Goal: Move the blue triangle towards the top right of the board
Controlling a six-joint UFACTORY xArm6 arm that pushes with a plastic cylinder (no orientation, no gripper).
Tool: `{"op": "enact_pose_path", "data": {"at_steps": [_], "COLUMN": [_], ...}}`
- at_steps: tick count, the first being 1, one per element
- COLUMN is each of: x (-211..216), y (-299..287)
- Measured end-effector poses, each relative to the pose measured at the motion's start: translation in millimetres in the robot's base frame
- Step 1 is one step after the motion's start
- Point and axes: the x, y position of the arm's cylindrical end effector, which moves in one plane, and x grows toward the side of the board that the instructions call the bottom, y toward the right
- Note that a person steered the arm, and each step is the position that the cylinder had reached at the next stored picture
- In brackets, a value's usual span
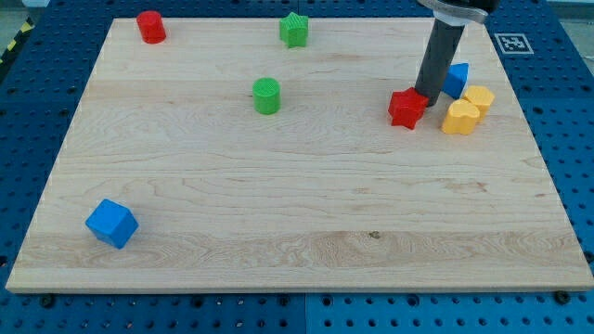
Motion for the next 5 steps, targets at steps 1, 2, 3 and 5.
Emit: {"op": "enact_pose_path", "data": {"at_steps": [1,2,3,5], "x": [0,0,-4,-33], "y": [12,31,36,50]}}
